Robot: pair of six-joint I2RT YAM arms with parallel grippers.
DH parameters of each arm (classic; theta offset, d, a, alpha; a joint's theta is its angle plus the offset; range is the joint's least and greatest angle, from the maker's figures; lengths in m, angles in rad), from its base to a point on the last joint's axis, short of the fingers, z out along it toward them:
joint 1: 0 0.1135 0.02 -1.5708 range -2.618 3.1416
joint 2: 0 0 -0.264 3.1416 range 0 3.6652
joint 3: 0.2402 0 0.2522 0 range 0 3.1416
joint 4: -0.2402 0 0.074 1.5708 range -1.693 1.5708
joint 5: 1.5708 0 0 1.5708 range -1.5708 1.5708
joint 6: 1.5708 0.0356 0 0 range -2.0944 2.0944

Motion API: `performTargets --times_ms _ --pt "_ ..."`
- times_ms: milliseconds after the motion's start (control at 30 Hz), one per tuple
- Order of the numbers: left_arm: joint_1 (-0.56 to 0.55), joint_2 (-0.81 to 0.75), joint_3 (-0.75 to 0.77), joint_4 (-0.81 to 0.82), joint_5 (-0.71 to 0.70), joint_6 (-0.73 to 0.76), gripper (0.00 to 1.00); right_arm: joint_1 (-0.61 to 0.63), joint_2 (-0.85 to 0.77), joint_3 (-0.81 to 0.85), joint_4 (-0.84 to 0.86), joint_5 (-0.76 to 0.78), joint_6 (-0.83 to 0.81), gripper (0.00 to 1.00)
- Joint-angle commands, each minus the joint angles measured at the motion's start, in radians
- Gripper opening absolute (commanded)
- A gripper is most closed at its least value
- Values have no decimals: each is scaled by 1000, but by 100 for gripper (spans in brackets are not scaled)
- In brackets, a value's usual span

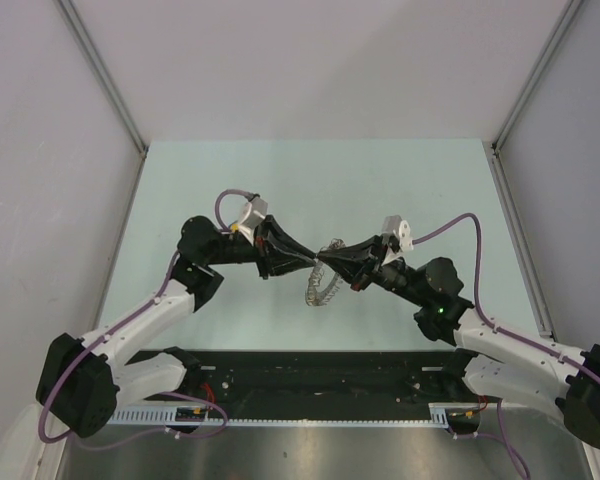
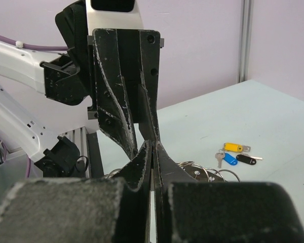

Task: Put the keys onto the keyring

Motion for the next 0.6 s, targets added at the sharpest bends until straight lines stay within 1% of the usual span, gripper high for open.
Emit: performTargets --times_ms 0,67,200,367,400,433,467,500,533,567 --pt "-12 9 3 41 36 -26 24 4 2 6 103 -20 4 0" --pt "-14 9 1 44 39 -29 22 4 7 6 104 -23 2 0" --pt "-15 7 1 52 43 -35 11 5 19 6 111 -35 5 0" --pt "-15 4 1 41 40 -28 0 4 24 6 94 -41 -2 0" --pt "-15 3 7 26 40 -16 0 5 20 6 86 -41 -4 0" --pt "-15 0 13 0 36 1 0 4 11 6 69 -41 -8 0" --pt "-15 0 24 -86 16 56 0 2 2 6 57 -34 -12 0" --pt "-15 -3 48 -138 2 91 0 -3 -7 6 40 -28 -16 0" --pt "-15 -6 64 -254 -15 131 0 -4 -16 6 4 -21 -21 3" --pt "-15 -11 79 -314 -61 214 0 -10 -47 6 -18 -17 -21 7"
